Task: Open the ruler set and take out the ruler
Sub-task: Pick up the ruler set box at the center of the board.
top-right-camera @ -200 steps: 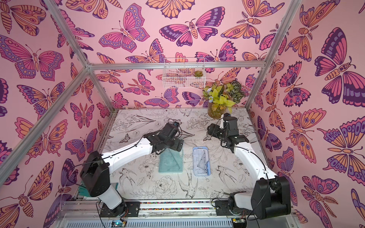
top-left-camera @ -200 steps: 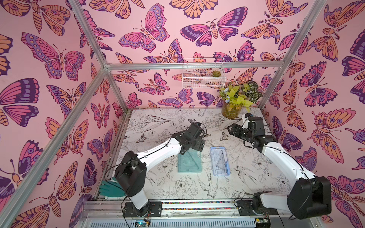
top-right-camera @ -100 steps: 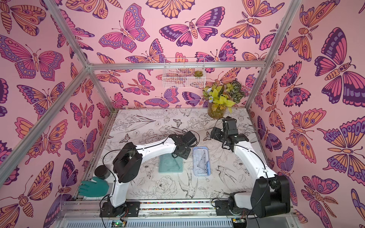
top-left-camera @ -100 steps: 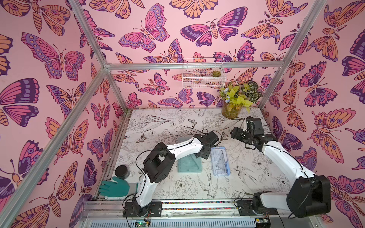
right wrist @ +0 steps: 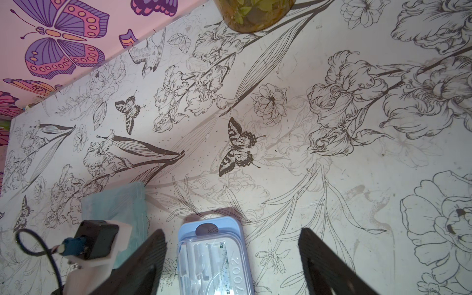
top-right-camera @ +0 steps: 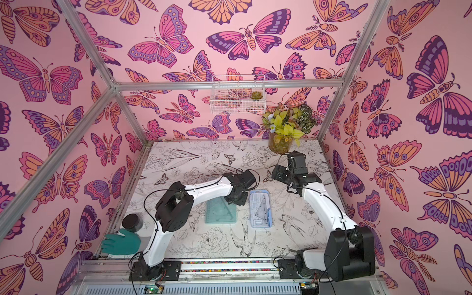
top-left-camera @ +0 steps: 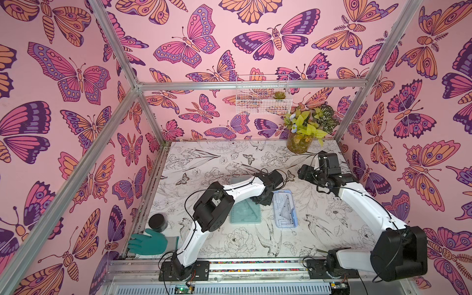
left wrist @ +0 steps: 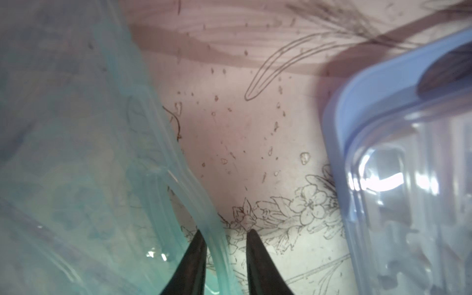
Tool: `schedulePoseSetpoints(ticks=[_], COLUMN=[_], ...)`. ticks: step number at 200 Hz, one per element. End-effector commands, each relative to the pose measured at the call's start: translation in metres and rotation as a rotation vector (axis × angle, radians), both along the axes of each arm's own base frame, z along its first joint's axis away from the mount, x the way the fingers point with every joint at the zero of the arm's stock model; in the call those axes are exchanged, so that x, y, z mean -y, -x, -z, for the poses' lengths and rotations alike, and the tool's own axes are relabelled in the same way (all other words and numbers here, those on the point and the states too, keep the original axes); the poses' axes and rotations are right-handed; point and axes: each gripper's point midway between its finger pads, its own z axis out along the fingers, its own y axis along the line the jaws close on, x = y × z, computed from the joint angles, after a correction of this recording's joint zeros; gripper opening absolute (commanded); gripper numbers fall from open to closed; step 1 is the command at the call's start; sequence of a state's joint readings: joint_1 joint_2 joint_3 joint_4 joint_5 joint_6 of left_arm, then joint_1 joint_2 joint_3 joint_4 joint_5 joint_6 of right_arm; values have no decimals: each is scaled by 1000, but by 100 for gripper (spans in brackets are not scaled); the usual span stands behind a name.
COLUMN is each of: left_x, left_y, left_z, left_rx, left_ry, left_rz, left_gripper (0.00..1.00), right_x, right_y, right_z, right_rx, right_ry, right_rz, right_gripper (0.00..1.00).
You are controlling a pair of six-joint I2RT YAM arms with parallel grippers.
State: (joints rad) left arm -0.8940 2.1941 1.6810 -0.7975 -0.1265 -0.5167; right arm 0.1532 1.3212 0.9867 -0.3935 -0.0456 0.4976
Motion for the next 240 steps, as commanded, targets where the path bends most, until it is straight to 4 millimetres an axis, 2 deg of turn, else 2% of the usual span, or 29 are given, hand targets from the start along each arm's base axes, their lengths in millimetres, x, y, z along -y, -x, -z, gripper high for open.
schedulePoseSetpoints(ticks=[1,43,66,104,137,169,197,215,240], left_x=[-4,-8,-16,-44,-49,-41,-38,-46,-46], left_y=[7,12,20,29,34,40,49,45,36], left_z=[10,7,9,13,-2,-34,-51,-56,-68], left_rx=[-58,-67,-95,-91,-72,-72,-124,-160,-175], left_ry=[-14,-26,-64,-159,-152,27,208,287,427], left_rz=[-8,17,74,138,269,350,409,376,334], left_gripper=[24,5,5,0,0,0,0,0,0], right_x=[-2,-2,-3,-6,-21,-48,-56,-64,-85], right_y=[-1,-1,-1,-2,-3,-6,-3,2,11], right_z=[-3,-2,0,5,8,12,11,6,-5], right_rx=[1,-1,-7,-25,-32,-64,-75,-63,-12], right_ry=[-6,-5,-8,-25,-91,-232,-287,-330,-457], right_rz=[-5,-5,-6,-15,-65,-137,-150,-194,-285], right_gripper=[84,84,84,84,84,84,84,83,81])
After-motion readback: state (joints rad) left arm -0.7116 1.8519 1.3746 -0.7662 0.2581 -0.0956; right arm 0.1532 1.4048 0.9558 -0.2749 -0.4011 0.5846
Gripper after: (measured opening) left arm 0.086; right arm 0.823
